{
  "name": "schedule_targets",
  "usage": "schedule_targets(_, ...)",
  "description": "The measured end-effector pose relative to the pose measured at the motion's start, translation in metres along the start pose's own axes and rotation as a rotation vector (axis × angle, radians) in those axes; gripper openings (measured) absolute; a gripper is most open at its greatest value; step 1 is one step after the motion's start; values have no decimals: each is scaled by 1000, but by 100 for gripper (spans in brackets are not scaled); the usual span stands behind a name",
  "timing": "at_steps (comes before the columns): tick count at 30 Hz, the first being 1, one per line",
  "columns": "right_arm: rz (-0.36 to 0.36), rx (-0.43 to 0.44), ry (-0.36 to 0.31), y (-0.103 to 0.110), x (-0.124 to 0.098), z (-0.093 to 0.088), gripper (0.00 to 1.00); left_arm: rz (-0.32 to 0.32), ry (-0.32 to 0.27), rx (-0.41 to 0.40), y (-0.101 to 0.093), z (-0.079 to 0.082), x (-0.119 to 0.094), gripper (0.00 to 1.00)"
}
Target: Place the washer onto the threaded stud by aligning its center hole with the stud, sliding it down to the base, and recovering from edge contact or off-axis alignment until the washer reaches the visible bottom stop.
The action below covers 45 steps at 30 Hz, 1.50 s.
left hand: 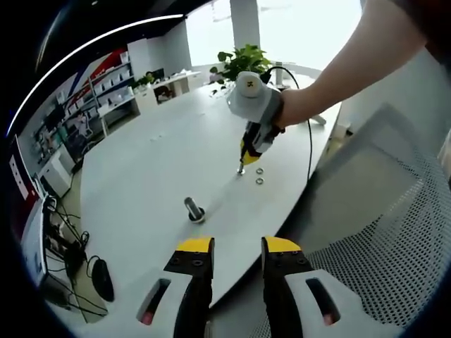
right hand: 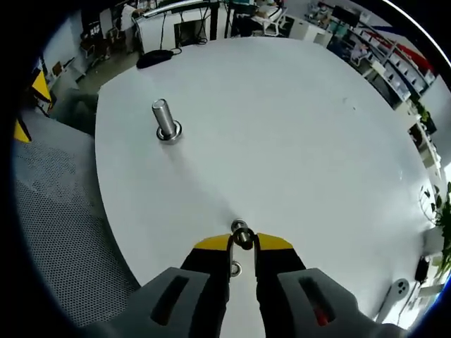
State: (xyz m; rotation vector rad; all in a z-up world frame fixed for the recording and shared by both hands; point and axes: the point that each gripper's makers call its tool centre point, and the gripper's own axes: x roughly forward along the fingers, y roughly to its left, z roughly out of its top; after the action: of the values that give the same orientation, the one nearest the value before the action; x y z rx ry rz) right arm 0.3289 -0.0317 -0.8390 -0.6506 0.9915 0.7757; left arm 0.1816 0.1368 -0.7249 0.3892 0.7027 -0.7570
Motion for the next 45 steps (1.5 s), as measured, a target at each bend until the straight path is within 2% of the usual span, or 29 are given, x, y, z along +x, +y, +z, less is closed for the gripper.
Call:
schedule_targets(12,43,-2,40,4,19,7,14,24,26,6,3,-5,0,24)
schedule_targets(17,52,-25,92,4,26,3,14,27,26,6,4,-5,0,24)
schedule_targets(25,64,-40,136,5,34,-4,14,22,26,8,3,-5,0,24)
schedule_targets(33,70,-18,135,2,35,1,15,20,25,7,3,-5,0,24)
schedule_targets(38,66,-39,142,5,34,2,16,17,22,6,3,-5,0,24)
schedule_targets(41,52,-31,117,4,31,6,18,17,21,5,3,-5,0,24)
schedule_targets(45,46,-25,135,2,30,1,19,15,13,4,3,-3,-1,24)
